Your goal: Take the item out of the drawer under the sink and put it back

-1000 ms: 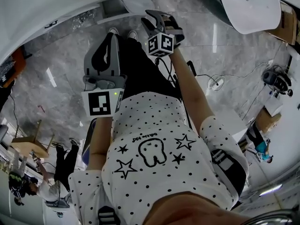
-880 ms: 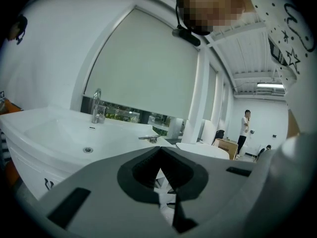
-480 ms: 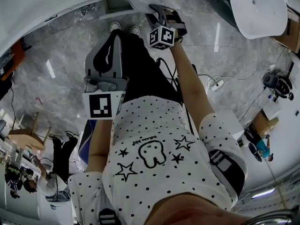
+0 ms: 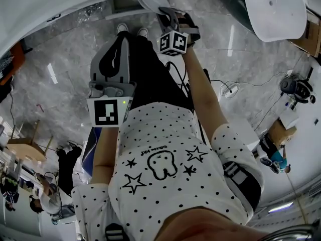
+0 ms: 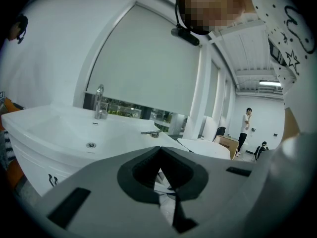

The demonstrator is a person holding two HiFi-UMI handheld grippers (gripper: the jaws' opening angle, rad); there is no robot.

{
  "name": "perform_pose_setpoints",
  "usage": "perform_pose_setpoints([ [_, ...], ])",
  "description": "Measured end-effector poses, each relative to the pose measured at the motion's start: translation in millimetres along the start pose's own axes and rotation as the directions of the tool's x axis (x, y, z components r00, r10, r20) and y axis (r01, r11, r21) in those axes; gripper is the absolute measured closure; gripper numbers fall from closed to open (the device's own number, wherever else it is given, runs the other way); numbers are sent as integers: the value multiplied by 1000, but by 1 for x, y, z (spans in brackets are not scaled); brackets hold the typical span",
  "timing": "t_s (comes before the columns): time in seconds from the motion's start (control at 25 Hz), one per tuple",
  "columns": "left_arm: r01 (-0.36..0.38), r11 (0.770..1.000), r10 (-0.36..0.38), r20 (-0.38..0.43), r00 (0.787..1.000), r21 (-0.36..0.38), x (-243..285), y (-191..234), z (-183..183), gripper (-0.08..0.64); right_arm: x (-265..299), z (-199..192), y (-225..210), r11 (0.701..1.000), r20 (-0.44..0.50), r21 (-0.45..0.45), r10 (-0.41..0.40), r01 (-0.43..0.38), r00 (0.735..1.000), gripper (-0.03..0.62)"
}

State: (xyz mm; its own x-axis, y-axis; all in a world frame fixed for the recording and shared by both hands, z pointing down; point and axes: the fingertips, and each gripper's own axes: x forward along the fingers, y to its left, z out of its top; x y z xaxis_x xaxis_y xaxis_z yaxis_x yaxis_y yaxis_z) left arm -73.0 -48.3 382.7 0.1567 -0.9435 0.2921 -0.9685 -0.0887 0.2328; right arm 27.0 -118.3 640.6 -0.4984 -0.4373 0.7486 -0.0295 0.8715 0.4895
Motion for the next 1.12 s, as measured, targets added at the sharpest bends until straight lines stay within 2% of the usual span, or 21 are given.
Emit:
perform_pose_setpoints([
  [0.48,12,1000,-12,30,999,15,-9,1,7,555,-47,19,4,997,40,62,-51,49,998,544],
  [0.8,-2,1000,1,94,996,16,-13,5,33,555,-83,34,-4,997,61,72,-37,32,997,545],
  [0.92,-12,1000,11,100,995,15,-16,7,40,555,-95,43,-8,993,82,110,-49,40,995,545],
  [1.12,-30,1000,30,99,995,6,-17,14,42,555,-108,47,-9,992,93,115,-52,41,994,549],
])
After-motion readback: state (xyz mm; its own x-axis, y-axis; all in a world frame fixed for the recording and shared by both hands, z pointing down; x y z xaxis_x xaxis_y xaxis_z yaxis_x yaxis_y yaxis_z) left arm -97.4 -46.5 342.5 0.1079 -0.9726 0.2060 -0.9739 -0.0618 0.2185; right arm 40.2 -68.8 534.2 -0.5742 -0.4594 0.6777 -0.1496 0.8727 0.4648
